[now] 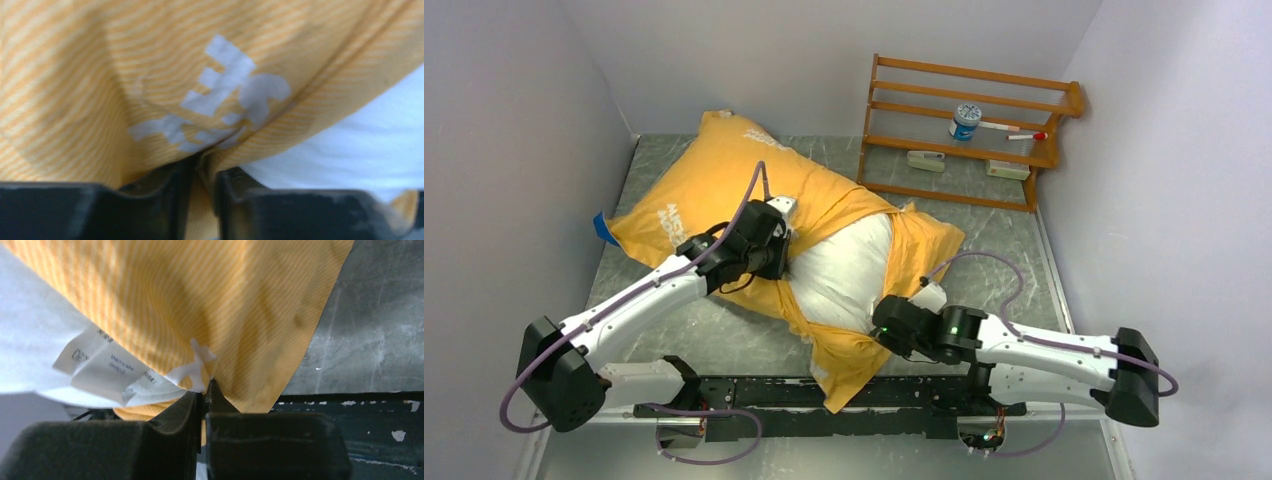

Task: Remove the pillowcase from the pillow
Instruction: Remove the pillow from the pillowcase.

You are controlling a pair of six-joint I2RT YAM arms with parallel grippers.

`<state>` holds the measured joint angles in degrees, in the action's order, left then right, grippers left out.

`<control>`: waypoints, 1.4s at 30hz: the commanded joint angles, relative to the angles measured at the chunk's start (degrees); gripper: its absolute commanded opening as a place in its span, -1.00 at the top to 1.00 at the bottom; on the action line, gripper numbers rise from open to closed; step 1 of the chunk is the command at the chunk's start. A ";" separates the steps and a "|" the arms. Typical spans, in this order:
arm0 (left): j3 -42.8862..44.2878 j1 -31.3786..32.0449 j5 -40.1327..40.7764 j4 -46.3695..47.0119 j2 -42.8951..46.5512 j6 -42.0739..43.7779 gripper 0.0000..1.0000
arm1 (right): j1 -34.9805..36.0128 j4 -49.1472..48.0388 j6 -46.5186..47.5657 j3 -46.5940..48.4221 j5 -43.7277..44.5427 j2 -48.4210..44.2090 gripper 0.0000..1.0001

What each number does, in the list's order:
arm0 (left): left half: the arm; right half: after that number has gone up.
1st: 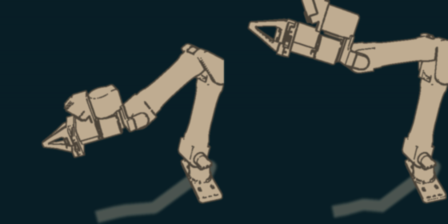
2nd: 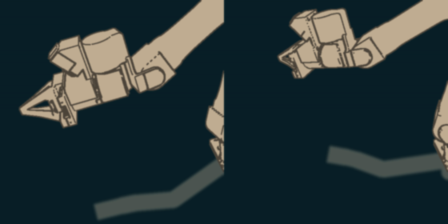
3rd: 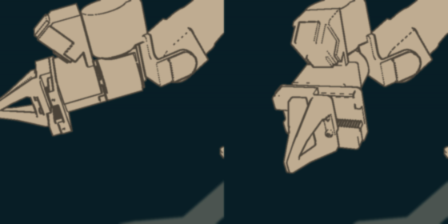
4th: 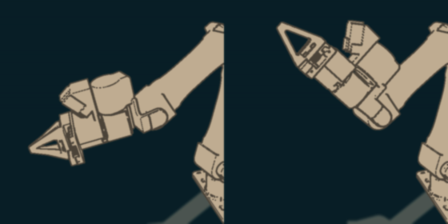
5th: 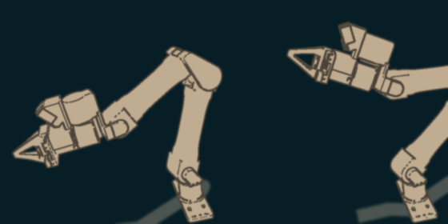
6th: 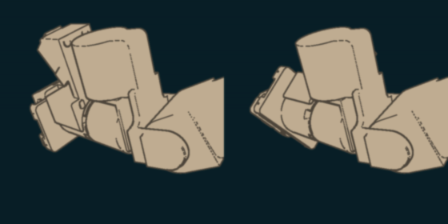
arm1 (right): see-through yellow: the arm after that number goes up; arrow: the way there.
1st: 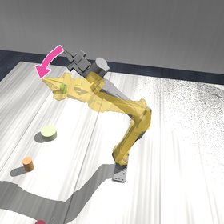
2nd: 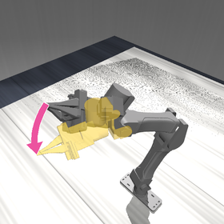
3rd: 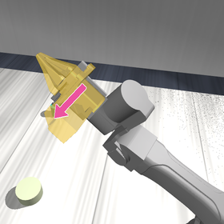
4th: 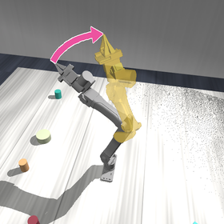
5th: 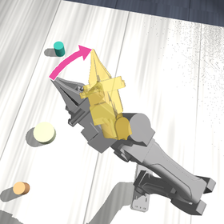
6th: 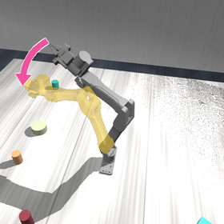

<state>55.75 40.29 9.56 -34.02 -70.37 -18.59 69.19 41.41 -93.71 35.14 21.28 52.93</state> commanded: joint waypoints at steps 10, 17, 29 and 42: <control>1.31 -2.03 -19.42 -1.75 14.72 -2.32 -0.44 | 0.53 4.24 1.15 -1.66 8.46 -1.51 0.89; -1.11 8.95 -18.55 0.89 15.97 -12.62 -0.44 | 0.52 2.45 -0.18 -3.49 7.99 -3.40 0.88; -0.21 27.29 4.07 2.70 5.90 -30.57 -0.46 | 0.58 0.58 -1.51 -5.98 7.06 -6.08 0.87; -1.92 27.38 11.27 13.63 -8.08 -36.22 -0.50 | 0.60 3.72 -1.36 -6.26 7.46 -11.00 0.85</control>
<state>52.14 67.40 15.92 -22.83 -73.43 -53.49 69.49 37.08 -95.33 30.41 26.44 43.90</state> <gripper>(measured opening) 0.745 0.073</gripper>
